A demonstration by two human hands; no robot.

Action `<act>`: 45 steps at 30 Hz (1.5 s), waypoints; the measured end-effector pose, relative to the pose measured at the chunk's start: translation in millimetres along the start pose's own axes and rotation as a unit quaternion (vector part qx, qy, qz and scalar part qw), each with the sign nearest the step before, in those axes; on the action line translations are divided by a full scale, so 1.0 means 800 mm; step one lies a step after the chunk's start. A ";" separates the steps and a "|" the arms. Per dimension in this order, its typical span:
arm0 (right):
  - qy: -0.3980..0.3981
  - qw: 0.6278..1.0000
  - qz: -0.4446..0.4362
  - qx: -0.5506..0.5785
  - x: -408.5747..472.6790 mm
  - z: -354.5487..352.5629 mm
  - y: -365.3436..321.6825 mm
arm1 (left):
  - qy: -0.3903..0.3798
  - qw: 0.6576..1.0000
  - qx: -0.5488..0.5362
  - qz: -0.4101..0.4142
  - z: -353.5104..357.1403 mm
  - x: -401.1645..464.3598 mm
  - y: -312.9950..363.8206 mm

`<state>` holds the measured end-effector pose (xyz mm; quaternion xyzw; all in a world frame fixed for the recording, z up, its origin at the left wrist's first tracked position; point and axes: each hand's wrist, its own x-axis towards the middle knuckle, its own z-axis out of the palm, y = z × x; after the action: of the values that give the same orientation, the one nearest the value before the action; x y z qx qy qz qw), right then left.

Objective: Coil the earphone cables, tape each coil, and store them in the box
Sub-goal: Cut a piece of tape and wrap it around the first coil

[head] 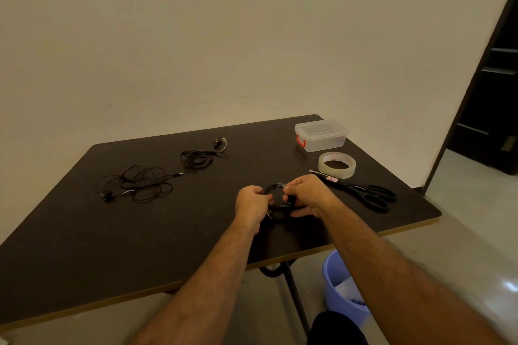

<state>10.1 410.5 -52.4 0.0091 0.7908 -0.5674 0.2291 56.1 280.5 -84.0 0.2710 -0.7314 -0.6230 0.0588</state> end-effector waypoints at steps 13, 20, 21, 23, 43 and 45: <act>0.079 0.949 -0.054 -0.300 0.037 0.016 0.005 | 0.020 0.938 0.342 0.058 -0.013 0.006 0.013; 0.107 0.900 -0.079 -0.416 0.034 0.017 0.006 | 0.011 0.948 0.309 0.067 -0.017 0.011 0.008; 0.107 0.898 -0.082 -0.419 0.033 0.016 0.006 | 0.011 0.951 0.301 0.070 -0.018 0.010 0.008; 0.115 0.892 -0.096 -0.426 0.029 0.015 0.004 | 0.014 0.956 0.285 0.074 -0.022 0.007 0.009; 0.021 0.868 -0.293 -0.400 0.037 0.211 -0.065 | 0.147 0.924 0.323 0.142 -0.224 0.030 -0.010; 0.019 0.865 -0.293 -0.406 0.051 0.223 -0.070 | 0.138 0.918 0.337 0.154 -0.227 0.048 -0.010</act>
<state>20.8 219.2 -62.3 -0.3058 0.9220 -0.2366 0.0206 103.2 101.8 -61.5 0.2419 -0.9155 -0.2790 0.1596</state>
